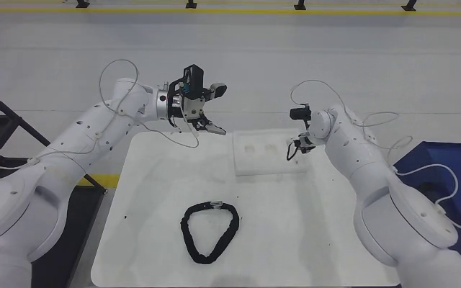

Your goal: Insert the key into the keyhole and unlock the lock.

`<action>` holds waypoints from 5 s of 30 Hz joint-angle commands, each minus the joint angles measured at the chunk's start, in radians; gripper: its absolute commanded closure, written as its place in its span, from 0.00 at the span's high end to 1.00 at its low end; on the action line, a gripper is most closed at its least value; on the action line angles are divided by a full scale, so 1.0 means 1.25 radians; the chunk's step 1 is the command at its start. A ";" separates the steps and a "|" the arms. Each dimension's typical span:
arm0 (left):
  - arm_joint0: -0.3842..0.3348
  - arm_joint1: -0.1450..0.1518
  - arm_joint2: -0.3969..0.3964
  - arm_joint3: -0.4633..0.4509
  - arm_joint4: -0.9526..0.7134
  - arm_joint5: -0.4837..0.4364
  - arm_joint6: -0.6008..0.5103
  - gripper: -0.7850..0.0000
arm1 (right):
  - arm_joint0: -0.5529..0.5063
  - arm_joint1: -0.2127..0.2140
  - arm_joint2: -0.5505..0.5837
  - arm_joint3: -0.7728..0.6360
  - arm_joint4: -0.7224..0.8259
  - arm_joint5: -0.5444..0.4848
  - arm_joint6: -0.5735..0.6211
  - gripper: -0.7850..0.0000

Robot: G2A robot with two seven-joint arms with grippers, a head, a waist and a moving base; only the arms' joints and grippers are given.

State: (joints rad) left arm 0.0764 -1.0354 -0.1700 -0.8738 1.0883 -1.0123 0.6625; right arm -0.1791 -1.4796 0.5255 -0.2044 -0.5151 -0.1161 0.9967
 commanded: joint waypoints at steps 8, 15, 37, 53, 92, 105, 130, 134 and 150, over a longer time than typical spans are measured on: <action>0.000 0.000 0.000 0.000 0.000 0.000 0.000 1.00 | 0.029 0.007 0.023 -0.034 0.019 -0.082 0.033 0.00; 0.000 0.000 0.000 0.000 0.000 0.000 0.000 1.00 | 0.040 0.022 0.053 -0.079 0.058 -0.177 0.072 0.00; 0.000 0.000 0.000 0.000 0.000 0.000 0.000 1.00 | -0.142 0.203 0.311 -0.706 0.125 -0.219 0.253 0.00; 0.000 0.000 0.000 0.000 0.000 0.000 0.000 1.00 | -0.442 0.310 0.640 -1.140 0.251 -0.250 0.262 0.00; 0.142 0.024 -0.036 -0.057 0.094 0.050 -0.095 1.00 | -0.487 0.334 0.737 -1.085 0.384 -0.282 0.195 0.00; 0.169 0.009 -0.002 -0.017 0.265 0.000 -0.065 1.00 | -0.487 0.334 0.737 -1.085 0.384 -0.282 0.195 0.00; 0.251 -0.063 0.000 0.045 0.389 0.000 -0.167 1.00 | -0.487 0.334 0.737 -1.085 0.384 -0.282 0.195 0.00; 0.251 -0.063 0.000 0.045 0.389 0.000 -0.167 1.00 | -0.487 0.334 0.737 -1.085 0.384 -0.282 0.195 0.00; 0.350 -0.026 -0.035 0.025 0.288 0.000 -0.061 1.00 | -0.487 0.334 0.737 -1.085 0.384 -0.282 0.195 0.00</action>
State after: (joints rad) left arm 0.5062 -1.0753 -0.2165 -0.8370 1.4399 -1.0133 0.5767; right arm -0.7874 -1.0620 1.4466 -1.5602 -0.0349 -0.4683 1.2404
